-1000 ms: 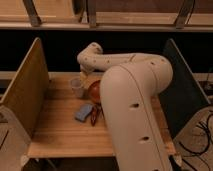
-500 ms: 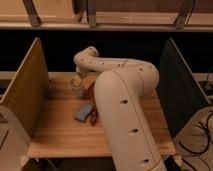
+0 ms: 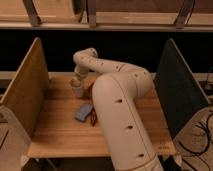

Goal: Pick up the ceramic cup

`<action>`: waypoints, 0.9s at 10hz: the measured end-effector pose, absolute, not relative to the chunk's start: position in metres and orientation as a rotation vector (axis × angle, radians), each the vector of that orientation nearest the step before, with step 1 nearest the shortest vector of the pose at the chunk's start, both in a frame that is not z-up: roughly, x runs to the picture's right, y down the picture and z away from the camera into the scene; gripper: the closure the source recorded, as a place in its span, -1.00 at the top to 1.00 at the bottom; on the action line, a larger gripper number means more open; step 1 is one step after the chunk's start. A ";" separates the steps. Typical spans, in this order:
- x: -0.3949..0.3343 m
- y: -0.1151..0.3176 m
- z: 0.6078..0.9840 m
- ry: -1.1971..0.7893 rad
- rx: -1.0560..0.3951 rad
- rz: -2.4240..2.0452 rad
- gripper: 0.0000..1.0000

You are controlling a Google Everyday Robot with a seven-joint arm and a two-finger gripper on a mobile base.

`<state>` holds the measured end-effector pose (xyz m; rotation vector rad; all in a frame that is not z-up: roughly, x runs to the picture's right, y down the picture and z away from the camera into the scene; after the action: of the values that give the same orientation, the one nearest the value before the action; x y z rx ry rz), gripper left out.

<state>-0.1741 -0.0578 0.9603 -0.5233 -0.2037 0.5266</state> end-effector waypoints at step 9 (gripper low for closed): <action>-0.181 -0.099 0.906 -0.198 -0.509 0.508 -1.00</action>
<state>-0.1809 -0.0991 0.9060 -0.5089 -0.1979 0.5078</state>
